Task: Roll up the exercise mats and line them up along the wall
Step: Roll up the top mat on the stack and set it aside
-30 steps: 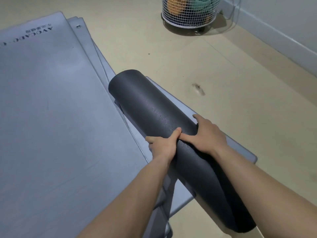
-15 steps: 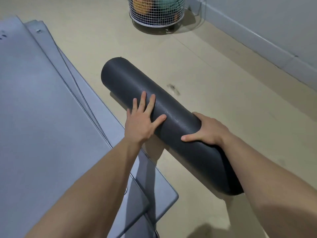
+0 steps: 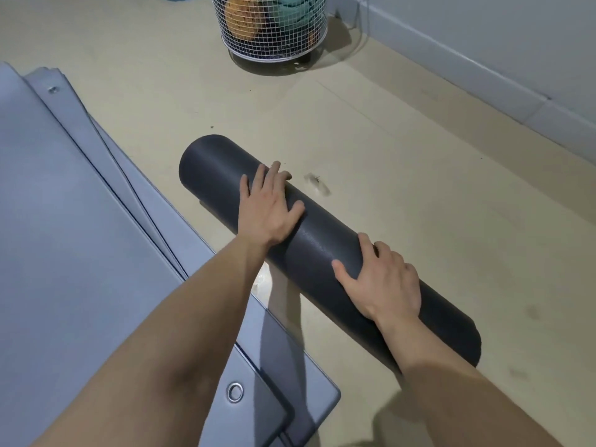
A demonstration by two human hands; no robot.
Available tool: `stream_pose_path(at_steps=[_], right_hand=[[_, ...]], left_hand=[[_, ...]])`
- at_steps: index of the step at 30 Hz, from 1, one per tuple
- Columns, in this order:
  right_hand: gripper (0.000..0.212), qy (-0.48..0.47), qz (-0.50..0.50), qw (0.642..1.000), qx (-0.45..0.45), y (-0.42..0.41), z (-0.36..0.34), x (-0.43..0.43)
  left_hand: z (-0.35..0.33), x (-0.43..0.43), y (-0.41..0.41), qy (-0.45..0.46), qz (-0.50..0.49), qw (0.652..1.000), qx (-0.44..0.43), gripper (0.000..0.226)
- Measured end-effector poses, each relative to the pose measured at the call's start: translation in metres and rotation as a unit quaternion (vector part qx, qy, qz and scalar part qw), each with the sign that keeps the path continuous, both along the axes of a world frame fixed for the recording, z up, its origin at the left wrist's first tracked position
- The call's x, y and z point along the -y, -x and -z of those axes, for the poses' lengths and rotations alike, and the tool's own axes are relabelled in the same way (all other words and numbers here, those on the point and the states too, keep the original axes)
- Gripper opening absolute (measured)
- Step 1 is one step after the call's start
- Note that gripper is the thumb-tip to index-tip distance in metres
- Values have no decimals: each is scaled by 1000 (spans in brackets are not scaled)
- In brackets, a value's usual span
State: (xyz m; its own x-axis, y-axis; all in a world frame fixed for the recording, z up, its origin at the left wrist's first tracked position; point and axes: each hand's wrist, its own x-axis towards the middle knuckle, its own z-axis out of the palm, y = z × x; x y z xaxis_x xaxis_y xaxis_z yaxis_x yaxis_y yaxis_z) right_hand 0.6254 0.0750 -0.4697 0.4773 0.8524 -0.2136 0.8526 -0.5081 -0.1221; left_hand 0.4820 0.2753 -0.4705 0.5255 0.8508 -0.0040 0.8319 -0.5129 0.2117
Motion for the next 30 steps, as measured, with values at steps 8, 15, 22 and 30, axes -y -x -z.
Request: stream_pose_path(at_steps=[8,15,22,30], right_hand=[[88,46,10,999,23,-13,7,-14],[85,70,44,997,-13,-43,53,-41],[85,78,44,996,-19,-50,61,-44],[62,3,167,986,-12,30,37,-113]], left_hand=[[17,-8,-21,-20,5,998,-53,67],[65,-30,-64,18,5,996,-91,70],[64,-34,-69,45,12,991,-124,70],[55,-36,-67,75,27,989,-124,67]])
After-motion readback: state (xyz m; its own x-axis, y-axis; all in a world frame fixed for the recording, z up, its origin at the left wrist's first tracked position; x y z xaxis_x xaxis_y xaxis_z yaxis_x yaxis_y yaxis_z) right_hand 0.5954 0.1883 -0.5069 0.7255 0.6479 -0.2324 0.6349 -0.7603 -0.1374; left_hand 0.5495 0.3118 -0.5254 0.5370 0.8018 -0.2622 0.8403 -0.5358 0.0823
